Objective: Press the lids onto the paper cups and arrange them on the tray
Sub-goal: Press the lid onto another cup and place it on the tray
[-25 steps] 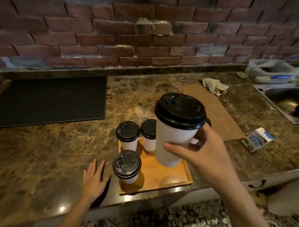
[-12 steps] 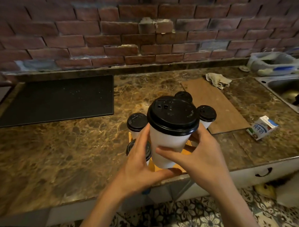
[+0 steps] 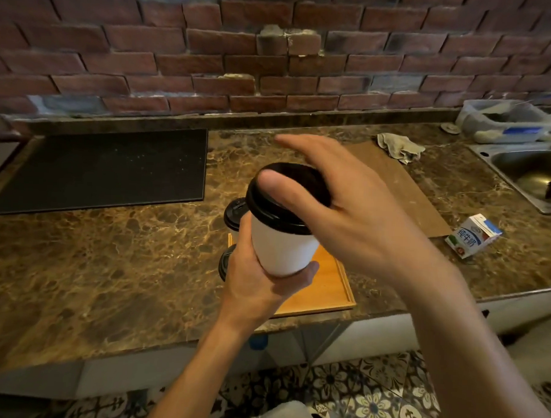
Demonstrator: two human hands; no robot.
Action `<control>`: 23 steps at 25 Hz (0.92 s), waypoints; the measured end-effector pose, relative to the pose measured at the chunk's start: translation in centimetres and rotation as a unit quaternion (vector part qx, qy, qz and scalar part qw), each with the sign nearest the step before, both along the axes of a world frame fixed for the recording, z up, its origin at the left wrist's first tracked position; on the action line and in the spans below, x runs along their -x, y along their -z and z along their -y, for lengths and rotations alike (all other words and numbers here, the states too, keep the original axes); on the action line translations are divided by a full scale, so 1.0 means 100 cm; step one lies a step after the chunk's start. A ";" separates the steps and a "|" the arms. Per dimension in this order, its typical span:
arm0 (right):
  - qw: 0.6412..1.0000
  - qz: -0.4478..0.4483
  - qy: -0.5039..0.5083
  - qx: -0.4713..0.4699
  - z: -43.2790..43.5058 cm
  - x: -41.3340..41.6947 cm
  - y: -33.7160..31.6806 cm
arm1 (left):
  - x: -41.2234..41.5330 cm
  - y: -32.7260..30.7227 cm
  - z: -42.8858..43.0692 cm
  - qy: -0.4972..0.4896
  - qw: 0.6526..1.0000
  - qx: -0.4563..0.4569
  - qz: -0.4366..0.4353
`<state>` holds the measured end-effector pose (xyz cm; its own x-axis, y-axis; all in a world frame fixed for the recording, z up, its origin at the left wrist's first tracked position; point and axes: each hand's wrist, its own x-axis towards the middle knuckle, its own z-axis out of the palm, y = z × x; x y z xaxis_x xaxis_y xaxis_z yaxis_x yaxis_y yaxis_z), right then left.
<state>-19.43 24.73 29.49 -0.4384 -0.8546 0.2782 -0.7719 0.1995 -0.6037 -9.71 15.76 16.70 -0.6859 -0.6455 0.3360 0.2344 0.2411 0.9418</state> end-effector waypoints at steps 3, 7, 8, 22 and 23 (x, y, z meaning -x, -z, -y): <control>0.992 -0.103 0.013 -0.072 0.023 -0.001 -0.006 | 0.006 -0.009 -0.007 -0.019 1.000 0.012 0.008; 0.993 -0.046 -0.097 0.039 0.020 0.015 -0.015 | 0.007 -0.022 0.004 0.045 0.999 -0.005 -0.001; 0.987 -0.015 -0.159 0.035 0.018 0.022 -0.019 | 0.006 -0.024 0.011 0.079 0.997 0.010 0.019; 0.993 -0.022 -0.097 0.069 0.017 0.025 -0.032 | 0.018 -0.041 0.016 0.068 0.996 0.052 0.017; 0.988 -0.012 -0.143 0.054 0.015 0.031 -0.036 | 0.017 -0.042 0.021 0.079 0.994 0.068 0.026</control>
